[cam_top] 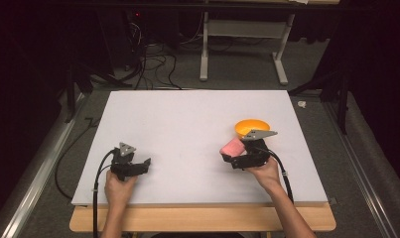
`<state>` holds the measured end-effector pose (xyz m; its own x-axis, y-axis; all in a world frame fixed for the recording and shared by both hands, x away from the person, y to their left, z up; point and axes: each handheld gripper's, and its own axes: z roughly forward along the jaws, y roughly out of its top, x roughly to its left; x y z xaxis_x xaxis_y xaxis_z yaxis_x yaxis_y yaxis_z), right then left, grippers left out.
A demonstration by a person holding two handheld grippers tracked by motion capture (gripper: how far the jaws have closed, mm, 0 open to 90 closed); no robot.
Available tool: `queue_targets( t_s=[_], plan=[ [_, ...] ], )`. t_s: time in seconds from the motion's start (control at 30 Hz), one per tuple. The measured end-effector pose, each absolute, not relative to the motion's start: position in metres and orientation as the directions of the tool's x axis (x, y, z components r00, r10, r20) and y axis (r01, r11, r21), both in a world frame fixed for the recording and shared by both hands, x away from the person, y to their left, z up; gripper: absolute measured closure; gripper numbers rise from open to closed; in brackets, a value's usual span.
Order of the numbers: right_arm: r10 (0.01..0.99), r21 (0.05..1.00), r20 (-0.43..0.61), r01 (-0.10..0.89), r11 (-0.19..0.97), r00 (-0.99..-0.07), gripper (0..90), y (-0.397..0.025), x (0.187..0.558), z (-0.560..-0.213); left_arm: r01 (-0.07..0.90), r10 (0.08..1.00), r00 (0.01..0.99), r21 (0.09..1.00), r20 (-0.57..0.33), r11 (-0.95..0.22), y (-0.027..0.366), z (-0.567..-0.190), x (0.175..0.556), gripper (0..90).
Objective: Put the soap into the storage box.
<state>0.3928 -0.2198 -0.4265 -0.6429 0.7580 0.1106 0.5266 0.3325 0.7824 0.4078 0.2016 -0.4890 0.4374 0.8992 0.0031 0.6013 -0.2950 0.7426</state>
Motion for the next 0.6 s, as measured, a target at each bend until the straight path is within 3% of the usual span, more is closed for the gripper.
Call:
queue_targets(
  t_s=[0.6],
  plan=[
    [0.797,0.791,0.138,0.549,0.268,-0.589,13.6,-0.248,0.377,-0.426,0.601,0.899,0.439,0.742,0.006,-0.298,0.202,-0.489,0.408,20.9]
  ],
)
